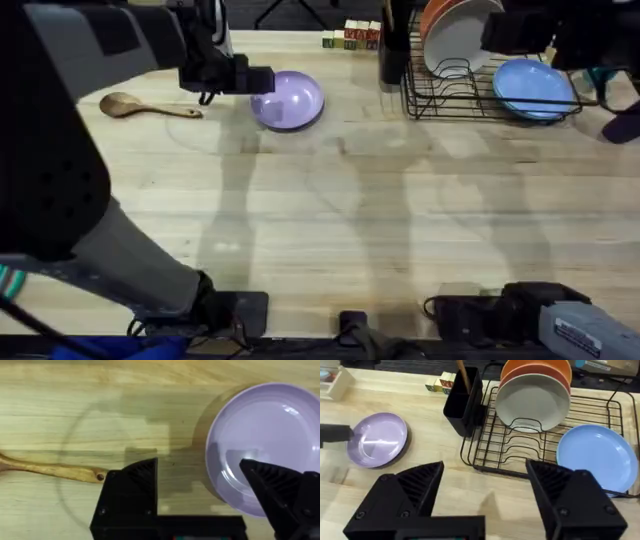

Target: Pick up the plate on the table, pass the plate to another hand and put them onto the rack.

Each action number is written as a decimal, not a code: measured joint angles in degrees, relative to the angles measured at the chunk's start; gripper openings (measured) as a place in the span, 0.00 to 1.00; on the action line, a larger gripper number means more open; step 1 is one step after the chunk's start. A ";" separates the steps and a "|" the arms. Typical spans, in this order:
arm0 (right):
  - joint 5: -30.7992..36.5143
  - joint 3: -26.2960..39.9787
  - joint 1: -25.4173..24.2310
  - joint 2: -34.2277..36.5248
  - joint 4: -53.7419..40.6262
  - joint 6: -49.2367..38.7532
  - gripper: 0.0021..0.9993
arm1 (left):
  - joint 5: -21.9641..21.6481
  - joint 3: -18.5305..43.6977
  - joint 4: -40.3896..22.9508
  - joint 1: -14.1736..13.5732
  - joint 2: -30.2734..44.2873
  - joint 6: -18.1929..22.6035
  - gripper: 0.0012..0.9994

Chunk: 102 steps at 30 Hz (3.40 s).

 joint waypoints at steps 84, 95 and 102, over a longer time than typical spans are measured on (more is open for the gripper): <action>-0.20 0.00 0.00 0.03 8.15 8.57 1.00 | -0.77 27.52 -28.35 0.03 4.35 -0.79 0.04; -0.20 0.02 0.18 3.17 9.42 14.29 1.00 | 4.10 27.52 -29.46 0.04 -5.65 -0.79 0.04; -0.22 0.09 3.55 3.17 10.75 14.99 1.00 | 9.57 27.54 -30.45 0.04 -8.80 -0.79 0.04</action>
